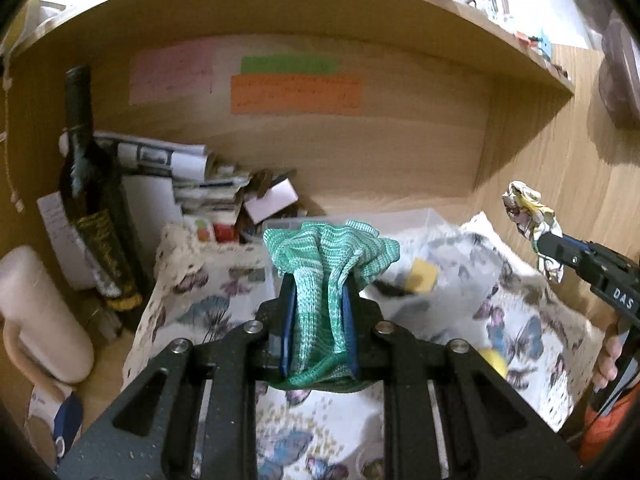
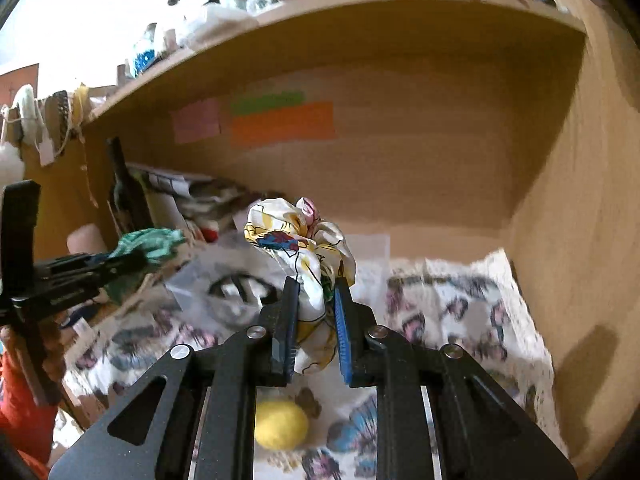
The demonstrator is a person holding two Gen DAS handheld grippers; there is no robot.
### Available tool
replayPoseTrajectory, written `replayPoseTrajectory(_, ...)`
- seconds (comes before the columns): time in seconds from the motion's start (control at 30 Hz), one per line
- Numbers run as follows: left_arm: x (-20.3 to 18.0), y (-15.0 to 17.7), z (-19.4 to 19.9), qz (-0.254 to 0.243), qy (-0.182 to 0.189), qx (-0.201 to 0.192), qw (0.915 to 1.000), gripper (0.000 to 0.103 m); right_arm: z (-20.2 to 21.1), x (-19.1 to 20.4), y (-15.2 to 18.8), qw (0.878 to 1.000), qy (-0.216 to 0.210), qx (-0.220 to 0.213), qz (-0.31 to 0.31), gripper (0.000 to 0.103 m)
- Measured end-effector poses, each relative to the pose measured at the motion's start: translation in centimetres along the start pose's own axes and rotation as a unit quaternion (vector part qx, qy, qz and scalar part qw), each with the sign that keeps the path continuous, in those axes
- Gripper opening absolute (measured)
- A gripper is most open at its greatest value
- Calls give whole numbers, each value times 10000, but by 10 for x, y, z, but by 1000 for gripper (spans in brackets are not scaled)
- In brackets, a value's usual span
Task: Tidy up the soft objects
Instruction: 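Carry the glove and scrunchie over the box and open both tools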
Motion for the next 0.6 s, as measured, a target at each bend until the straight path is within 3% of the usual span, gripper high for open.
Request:
replayPoseTrajectory(0.27, -16, -21, -26, -268, 137, 41, 9995, 21, -30, 6, -15, 9998, -76, 62, 179, 15)
replayPoseTrajectory(0.6, -27, -20, -82, -338, 319, 590, 9972, 21, -92, 11, -3, 9961, -164, 813, 315, 15)
Point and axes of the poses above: each gripper's, at about its wrist camera, not at the fingertips, and z roughly against the way its jaws point, x to its left, y to its underside, the point moved 5 cm from there along -z, roughly the way its jaws point, and after that the axes turned 1 degree about -z, right-handed, at the moved point
